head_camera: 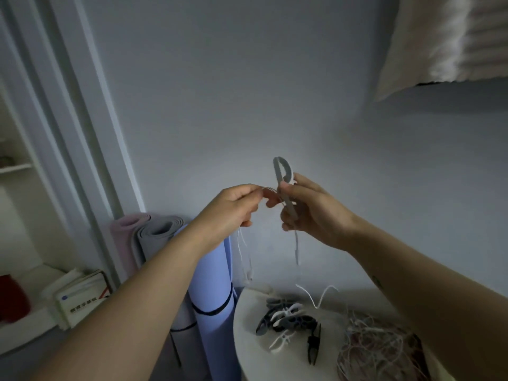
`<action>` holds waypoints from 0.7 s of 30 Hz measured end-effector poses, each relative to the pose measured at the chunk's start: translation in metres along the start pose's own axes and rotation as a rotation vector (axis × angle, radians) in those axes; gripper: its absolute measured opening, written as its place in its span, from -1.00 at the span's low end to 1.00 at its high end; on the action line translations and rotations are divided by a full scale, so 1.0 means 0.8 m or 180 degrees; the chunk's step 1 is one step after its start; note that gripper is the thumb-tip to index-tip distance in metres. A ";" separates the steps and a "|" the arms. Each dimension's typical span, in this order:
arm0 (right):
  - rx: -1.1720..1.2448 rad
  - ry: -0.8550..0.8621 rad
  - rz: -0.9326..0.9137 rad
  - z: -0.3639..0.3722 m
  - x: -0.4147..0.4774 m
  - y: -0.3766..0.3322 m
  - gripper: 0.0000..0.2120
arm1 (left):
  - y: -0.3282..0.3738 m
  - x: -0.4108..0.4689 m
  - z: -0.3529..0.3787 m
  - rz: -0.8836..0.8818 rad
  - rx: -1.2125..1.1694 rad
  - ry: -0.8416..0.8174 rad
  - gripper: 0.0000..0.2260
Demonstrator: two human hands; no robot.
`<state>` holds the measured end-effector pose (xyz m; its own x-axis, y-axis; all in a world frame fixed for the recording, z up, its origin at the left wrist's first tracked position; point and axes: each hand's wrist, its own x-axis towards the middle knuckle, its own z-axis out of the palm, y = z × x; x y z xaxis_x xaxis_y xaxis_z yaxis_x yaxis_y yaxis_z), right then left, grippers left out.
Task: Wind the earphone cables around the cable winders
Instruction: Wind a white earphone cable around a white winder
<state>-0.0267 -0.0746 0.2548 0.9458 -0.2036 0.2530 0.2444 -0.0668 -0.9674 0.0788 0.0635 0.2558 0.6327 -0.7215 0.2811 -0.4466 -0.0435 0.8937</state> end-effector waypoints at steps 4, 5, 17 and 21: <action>-0.1251 -0.0052 -0.0326 -0.007 -0.012 -0.034 -0.82 | 0.013 -0.011 -0.001 0.0004 -0.0262 0.0037 -0.80; -0.1800 -0.0049 -0.0442 -0.009 -0.013 -0.044 -0.81 | 0.017 -0.013 -0.002 -0.0030 -0.0527 0.0001 -0.82; -0.3790 -0.0249 -0.0837 -0.005 -0.014 -0.083 -0.75 | 0.045 -0.028 0.000 0.0391 -0.0167 -0.0029 -0.90; -0.3015 -0.0161 -0.0702 -0.004 -0.017 -0.091 -0.70 | 0.041 -0.035 -0.001 0.0233 -0.0859 0.0108 -0.88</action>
<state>-0.0577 -0.0698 0.3219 0.9129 -0.0516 0.4049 0.1648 -0.8610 -0.4813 0.0466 0.0831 0.2778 0.6280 -0.6922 0.3557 -0.3100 0.1967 0.9302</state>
